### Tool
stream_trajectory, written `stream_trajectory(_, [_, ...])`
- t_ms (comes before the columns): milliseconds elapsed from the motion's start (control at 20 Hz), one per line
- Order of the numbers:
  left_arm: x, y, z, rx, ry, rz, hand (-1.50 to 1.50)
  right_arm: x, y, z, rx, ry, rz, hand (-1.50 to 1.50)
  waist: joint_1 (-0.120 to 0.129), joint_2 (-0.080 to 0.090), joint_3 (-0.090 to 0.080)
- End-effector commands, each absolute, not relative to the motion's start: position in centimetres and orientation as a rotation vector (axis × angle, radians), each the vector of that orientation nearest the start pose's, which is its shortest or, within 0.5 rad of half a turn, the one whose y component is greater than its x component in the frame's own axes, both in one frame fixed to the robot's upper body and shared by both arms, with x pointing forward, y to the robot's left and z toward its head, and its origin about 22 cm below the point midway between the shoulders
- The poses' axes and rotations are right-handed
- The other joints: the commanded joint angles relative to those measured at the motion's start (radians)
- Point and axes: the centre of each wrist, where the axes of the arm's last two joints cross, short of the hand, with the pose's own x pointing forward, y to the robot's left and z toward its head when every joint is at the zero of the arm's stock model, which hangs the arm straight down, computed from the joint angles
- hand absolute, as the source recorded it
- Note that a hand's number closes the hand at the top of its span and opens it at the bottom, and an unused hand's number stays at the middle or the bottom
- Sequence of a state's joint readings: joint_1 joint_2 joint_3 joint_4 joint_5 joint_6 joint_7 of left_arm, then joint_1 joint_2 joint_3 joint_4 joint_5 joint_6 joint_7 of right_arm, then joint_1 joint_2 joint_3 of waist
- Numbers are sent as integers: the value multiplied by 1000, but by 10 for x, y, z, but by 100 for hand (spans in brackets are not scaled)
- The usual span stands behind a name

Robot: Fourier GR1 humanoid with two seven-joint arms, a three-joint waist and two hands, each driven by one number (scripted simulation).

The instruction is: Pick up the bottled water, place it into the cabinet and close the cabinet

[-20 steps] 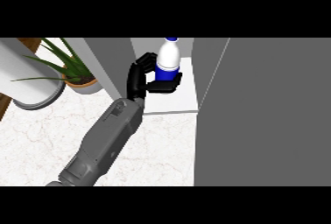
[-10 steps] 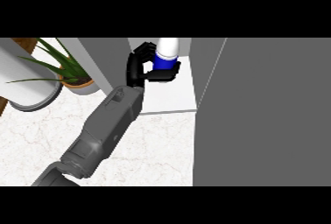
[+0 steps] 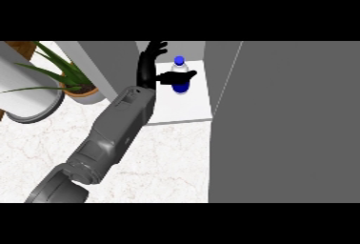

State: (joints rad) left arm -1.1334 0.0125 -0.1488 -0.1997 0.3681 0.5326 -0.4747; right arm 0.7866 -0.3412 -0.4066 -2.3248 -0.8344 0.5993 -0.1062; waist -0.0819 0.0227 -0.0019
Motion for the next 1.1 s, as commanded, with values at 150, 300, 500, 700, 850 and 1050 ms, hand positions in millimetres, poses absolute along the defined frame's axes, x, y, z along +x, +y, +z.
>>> stream_trajectory(150, [441, 102, 54, 312, -1697, -52, -150, 42, -338, 142, 361, -1900, 144, -150, -5, -2, 0])
stream_trajectory(300, [436, 88, 50, 234, -1779, -64, -150, 59, -344, 134, 358, -1918, 148, -150, 4, 6, 0])
stream_trajectory(500, [437, 87, 55, 157, -1858, -17, -150, 54, -348, 150, 361, -1918, 160, -150, -1, 3, -1])
stream_trajectory(700, [434, 87, 51, 85, -1925, -31, -150, 60, -344, 141, 334, -1922, 144, -150, 19, -8, 1])
stream_trajectory(850, [436, 86, 56, 57, -1913, -30, -150, 48, -341, 152, 304, -1947, 130, -150, 25, -15, 1])
stream_trajectory(1050, [431, 85, 51, 24, -1918, 30, -150, 57, -334, 159, 323, -1913, 205, -150, 11, -15, 0])
